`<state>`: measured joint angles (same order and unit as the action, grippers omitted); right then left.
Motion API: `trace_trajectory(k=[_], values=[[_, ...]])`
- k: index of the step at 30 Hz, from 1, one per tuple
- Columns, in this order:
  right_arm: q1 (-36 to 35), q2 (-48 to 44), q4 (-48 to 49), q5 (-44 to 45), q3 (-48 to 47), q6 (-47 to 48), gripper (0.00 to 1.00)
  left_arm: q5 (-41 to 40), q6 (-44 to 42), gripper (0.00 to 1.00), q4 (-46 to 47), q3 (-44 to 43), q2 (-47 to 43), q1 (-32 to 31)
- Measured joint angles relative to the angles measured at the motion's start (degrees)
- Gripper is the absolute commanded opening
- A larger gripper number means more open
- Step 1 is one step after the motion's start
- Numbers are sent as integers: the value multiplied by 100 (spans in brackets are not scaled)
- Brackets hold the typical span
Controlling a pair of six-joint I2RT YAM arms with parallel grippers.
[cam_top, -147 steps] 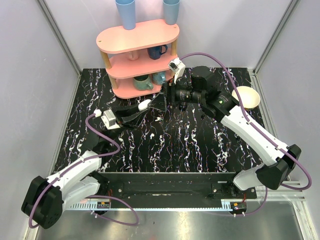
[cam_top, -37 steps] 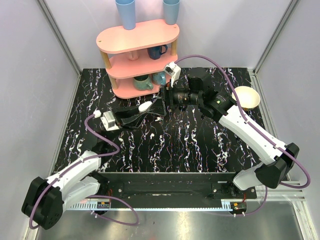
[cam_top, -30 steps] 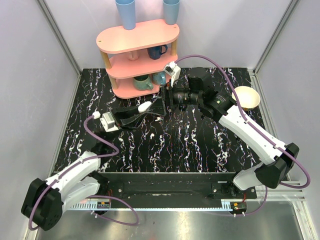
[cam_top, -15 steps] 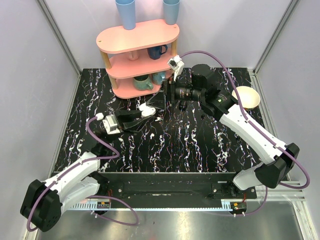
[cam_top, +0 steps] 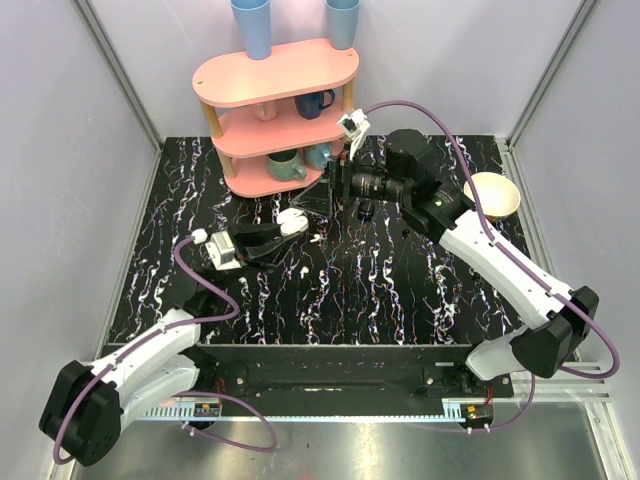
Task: Insert the wireless bluetooth earbuds into the charging case
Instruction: Open the charging case, then pick up the right earbud from the center of the board.
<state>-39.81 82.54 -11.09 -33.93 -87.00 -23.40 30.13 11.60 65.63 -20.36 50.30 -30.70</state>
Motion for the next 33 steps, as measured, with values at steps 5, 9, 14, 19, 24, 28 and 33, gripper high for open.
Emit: trace_trajectory(k=[5, 9, 14, 19, 24, 28, 33], values=[[33, -107, 52, 332, 166, -2, 87, -232, 0, 0, -20, 127, -72, 0], [411, -256, -33, 981, 234, -160, 83, -424, -120, 0, -332, 315, -514, 0], [1362, -339, -240, 1495, 442, -549, 76, -621, -315, 0, -861, 433, -1209, 0], [1526, 446, -424, 1657, 448, -1010, 73, -719, -514, 0, -1464, 437, -1779, 0], [1423, 1591, -584, 2011, 608, -1445, 74, -831, -691, 0, -2002, 428, -2223, 0], [1257, 2428, -796, 2424, 553, -1744, 75, -896, -787, 0, -2474, 363, -2444, 0], [822, 3283, -935, 3038, 168, -2072, 75, -1008, -911, 0, -2874, 240, -2664, 0]])
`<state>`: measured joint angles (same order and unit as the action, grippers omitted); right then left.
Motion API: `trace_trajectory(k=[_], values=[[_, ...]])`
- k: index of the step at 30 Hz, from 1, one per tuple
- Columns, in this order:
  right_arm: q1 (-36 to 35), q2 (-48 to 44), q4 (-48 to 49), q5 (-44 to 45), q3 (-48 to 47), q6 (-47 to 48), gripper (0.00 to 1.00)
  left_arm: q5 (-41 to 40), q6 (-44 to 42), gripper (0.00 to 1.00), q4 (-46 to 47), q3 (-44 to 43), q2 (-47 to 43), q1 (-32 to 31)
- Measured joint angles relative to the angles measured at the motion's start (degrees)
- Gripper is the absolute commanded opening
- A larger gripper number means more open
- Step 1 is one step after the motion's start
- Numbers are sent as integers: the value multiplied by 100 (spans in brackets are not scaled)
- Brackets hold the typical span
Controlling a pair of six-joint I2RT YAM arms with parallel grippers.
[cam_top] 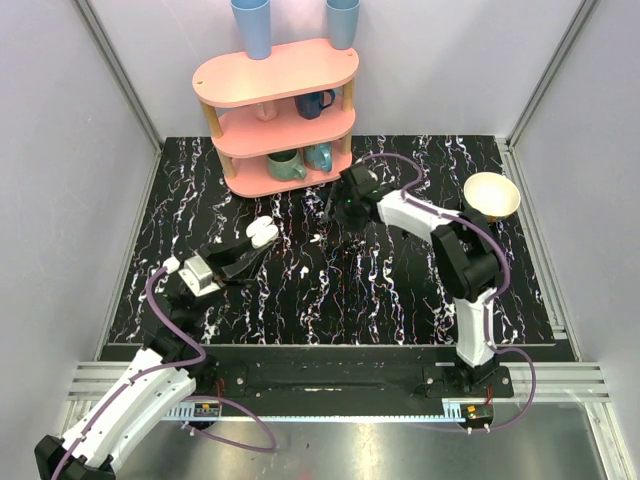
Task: Insert the wireless bluetooth earbuds into the charging case
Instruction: Pick up the right earbud from the center of the board.
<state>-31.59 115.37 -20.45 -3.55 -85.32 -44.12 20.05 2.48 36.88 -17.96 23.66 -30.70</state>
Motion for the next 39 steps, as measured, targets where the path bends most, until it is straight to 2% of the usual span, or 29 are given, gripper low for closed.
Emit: trace_trajectory(k=[10, 11, 13, 15, 21, 24, 28, 34, 36, 39], values=[[-715, 654, -271, 1176, -833, -459, 70, -42, -122, 0, -431, -109, -44, 0], [-739, 667, -291, 1268, -855, -533, 64, -42, -122, 0, -452, -109, -44, 0], [-761, 684, -365, 1390, -868, -660, 63, -44, -125, 0, -472, -109, -44, 0], [-763, 726, -461, 1513, -896, -894, 69, -44, -125, 0, -476, -109, -46, 0], [-778, 925, -837, 1700, -1156, -1335, 72, -44, -208, 0, -640, -120, -120, 0], [-789, 922, -946, 1825, -1158, -1521, 77, -66, -267, 0, -715, -120, -160, 0], [-828, 920, -1034, 2133, -1163, -1517, 100, -109, -286, 0, -739, -120, -223, 0], [-1019, 776, -1434, 2935, -1235, -699, 100, -170, -343, 0, -728, -120, -260, 0], [-1056, 557, -1513, 3071, -1165, -710, 100, -179, -369, 0, -732, -120, -260, 0], [-1008, 28, -1506, 2765, -848, -981, 99, -188, -393, 0, -723, -120, -260, 0]])
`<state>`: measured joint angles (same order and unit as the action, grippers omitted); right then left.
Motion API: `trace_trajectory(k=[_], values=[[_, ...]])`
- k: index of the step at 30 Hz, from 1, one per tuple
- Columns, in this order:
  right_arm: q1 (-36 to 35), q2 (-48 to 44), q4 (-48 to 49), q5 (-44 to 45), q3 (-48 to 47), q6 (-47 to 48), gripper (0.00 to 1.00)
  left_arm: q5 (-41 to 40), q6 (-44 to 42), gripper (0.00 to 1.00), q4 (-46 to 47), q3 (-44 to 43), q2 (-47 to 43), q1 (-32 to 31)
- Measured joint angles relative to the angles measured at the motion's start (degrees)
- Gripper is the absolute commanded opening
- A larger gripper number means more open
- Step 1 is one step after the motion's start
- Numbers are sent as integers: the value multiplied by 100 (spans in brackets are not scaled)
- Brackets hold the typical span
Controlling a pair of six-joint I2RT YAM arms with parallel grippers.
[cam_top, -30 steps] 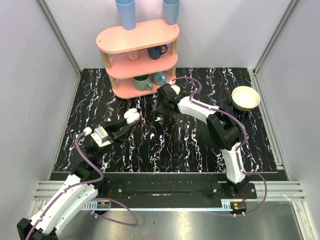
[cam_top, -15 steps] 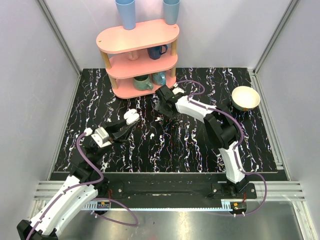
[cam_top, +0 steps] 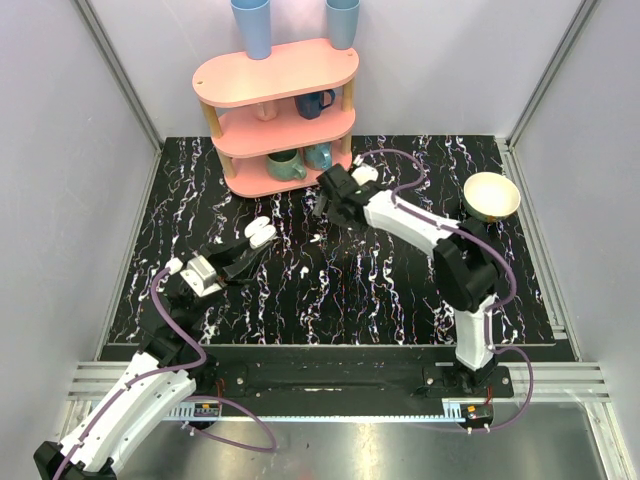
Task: Insert the wireless bluetooth earbuds into the charging case
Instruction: Pick up the right earbud from the center of the board.
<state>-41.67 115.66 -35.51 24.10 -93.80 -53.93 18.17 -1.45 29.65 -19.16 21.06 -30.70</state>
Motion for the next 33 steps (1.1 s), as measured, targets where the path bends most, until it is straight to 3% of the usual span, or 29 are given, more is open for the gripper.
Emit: trace_trajectory(k=[4, 9, 23, 33], values=[[426, -188, 149, -807, 118, -369, 96, 0, 0, 0, 17, 0, 17, 0], [577, 343, -72, -1187, -293, -872, 89, 0, -2, 0, 48, 0, 63, 0], [271, 879, -715, -1377, -1049, -2411, 77, -7, -2, 0, 72, 0, 81, 0], [197, 1394, -761, -1460, -1075, -2841, 67, -55, -4, 0, 85, 0, 72, 0]])
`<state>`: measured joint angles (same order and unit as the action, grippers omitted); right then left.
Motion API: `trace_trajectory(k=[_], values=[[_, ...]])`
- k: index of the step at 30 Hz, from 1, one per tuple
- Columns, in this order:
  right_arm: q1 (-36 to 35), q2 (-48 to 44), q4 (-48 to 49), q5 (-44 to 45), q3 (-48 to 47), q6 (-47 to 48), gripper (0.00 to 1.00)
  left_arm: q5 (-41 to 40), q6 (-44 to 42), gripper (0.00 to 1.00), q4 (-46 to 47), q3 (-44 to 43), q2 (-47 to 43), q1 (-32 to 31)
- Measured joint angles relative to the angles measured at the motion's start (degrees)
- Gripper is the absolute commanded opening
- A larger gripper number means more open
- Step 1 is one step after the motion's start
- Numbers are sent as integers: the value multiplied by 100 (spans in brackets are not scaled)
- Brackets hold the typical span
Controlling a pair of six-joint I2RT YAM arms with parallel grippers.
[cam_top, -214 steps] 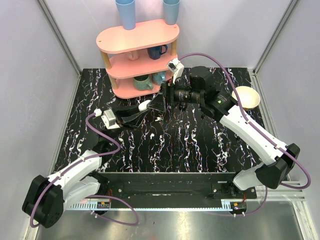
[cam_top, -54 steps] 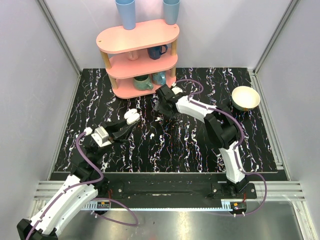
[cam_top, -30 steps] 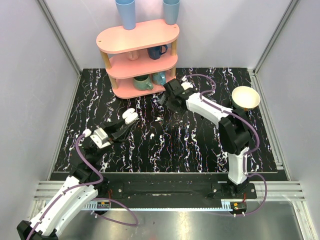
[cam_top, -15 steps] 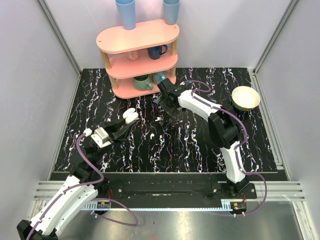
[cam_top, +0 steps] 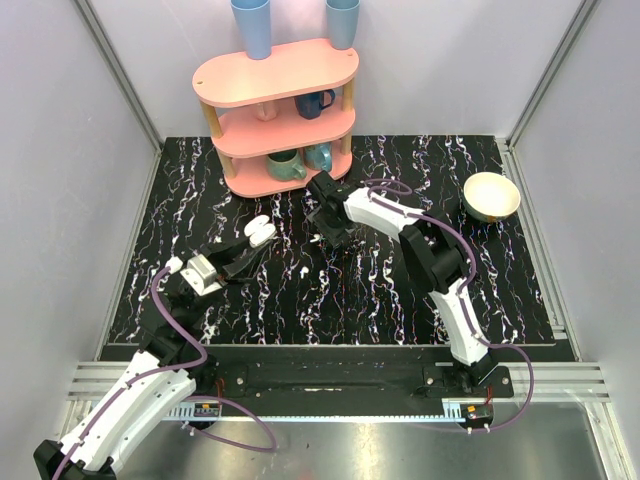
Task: Insert the wireless bluetooth earbuds into the charging case
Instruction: Pick up the right earbud from the center of the board.
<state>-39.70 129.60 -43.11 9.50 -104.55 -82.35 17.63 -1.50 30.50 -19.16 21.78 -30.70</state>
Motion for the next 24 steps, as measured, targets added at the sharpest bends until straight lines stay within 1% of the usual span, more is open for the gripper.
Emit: trace_trajectory(k=[4, 9, 11, 16, 20, 23, 24], values=[[0, 57, 4, -4, -2, -39, 63, -31, -2, 0, -2, 0, -13, 0], [0, 101, 4, -13, -48, -107, 61, -61, -9, 0, 0, 0, -33, 0], [0, 144, 9, -24, -105, -111, 56, -68, -17, 0, -4, 0, -33, 0], [0, 184, 46, -61, -131, -144, 52, -101, -31, 0, -2, 0, -33, 0], [0, 190, 44, -66, -131, -157, 46, -105, -46, 0, -2, 0, -31, 0], [0, 205, 44, -66, -131, -173, 46, -109, -46, 0, -2, 0, -31, 0], [0, 208, 50, -66, -131, -175, 43, -109, -48, 0, -2, 0, -31, 0]])
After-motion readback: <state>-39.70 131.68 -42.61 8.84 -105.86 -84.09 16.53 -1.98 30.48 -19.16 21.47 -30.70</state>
